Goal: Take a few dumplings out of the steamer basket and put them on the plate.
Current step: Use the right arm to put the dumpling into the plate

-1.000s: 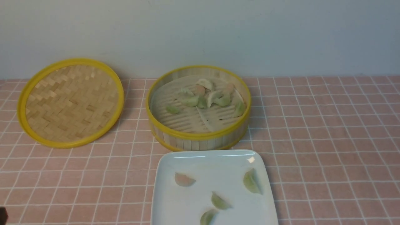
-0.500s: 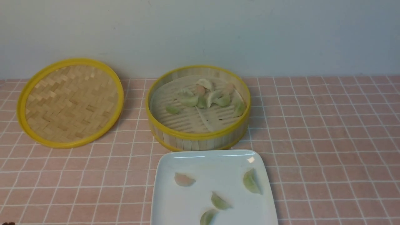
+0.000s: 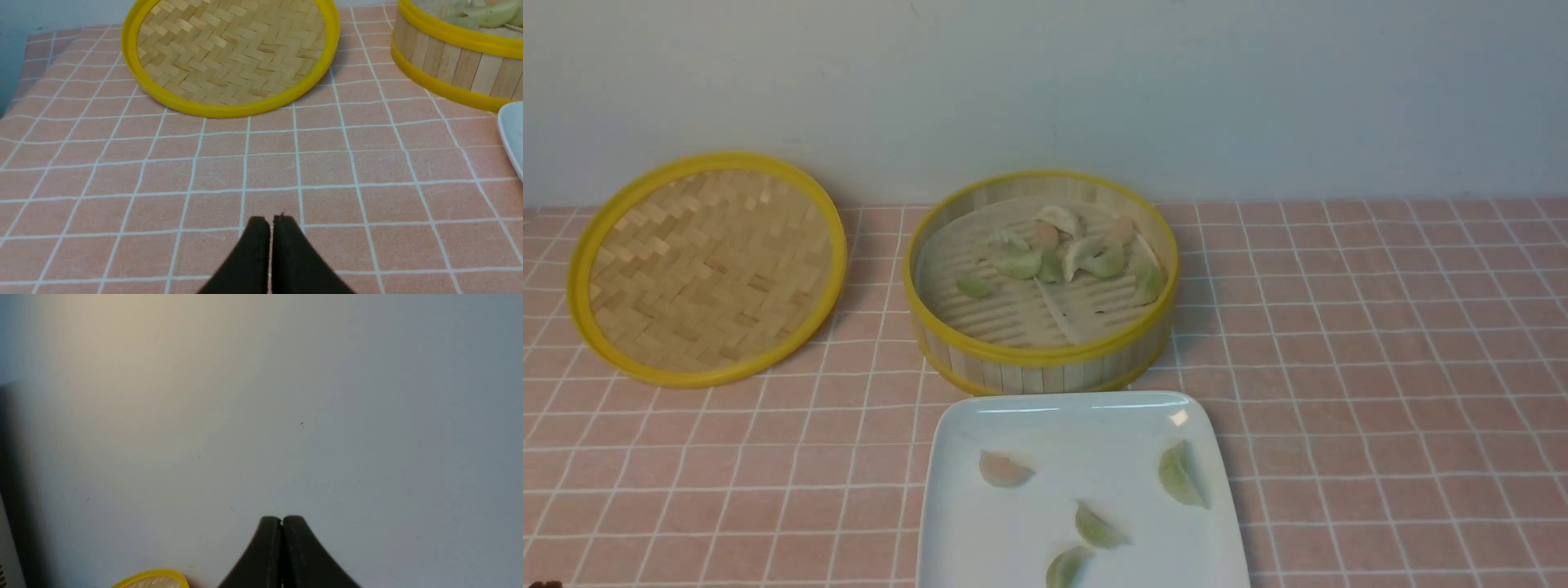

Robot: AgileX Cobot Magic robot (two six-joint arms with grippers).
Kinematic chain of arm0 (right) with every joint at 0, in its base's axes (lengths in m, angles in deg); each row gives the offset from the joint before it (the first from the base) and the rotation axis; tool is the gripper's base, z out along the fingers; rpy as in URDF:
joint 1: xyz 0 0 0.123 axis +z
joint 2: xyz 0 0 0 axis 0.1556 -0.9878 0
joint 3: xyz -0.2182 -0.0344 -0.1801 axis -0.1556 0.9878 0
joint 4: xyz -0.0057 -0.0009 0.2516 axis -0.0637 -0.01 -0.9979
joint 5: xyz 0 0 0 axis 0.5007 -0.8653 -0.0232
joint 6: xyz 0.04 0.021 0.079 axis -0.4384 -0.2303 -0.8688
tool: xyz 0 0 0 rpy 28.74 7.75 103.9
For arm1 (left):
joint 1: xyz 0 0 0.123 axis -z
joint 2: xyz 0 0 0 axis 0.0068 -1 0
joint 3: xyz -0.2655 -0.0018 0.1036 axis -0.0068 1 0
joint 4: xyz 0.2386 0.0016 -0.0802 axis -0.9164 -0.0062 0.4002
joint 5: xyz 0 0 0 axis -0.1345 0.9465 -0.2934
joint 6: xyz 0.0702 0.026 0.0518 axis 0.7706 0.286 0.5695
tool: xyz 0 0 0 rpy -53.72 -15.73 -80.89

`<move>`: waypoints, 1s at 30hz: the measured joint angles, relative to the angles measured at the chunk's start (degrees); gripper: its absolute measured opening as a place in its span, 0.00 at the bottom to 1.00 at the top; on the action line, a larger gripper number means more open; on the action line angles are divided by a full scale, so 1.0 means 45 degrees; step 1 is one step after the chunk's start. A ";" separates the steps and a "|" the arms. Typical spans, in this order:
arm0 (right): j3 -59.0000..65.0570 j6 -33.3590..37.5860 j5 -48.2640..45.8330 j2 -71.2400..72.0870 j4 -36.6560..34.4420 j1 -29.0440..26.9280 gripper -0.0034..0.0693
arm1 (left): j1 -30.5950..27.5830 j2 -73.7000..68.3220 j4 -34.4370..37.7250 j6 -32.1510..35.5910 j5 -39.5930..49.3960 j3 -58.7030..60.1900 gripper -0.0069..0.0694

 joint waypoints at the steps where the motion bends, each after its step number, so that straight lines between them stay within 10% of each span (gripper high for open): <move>1: 0.0000 0.0000 0.0000 0.0000 0.0000 0.0000 0.03 | 0.0000 0.0000 0.0000 -0.0011 0.0000 0.0000 0.08; 9: 0.0052 0.1536 0.0192 0.0000 -0.1772 0.0000 0.03 | 0.0000 0.0000 0.0000 -0.0011 0.0000 0.0000 0.08; 18: 0.2018 0.8658 0.4124 0.0000 -0.8264 0.0000 0.03 | 0.0000 0.0000 0.0000 -0.0011 0.0000 0.0000 0.08; 24: 0.3100 0.9709 0.4853 0.0000 -0.9589 -0.0055 0.03 | 0.0000 0.0000 0.0000 -0.0011 0.0000 0.0000 0.08; 30: 0.4765 0.9833 0.4744 -0.0012 -0.9686 -0.3596 0.03 | 0.0000 0.0000 0.0000 -0.0011 0.0000 0.0000 0.08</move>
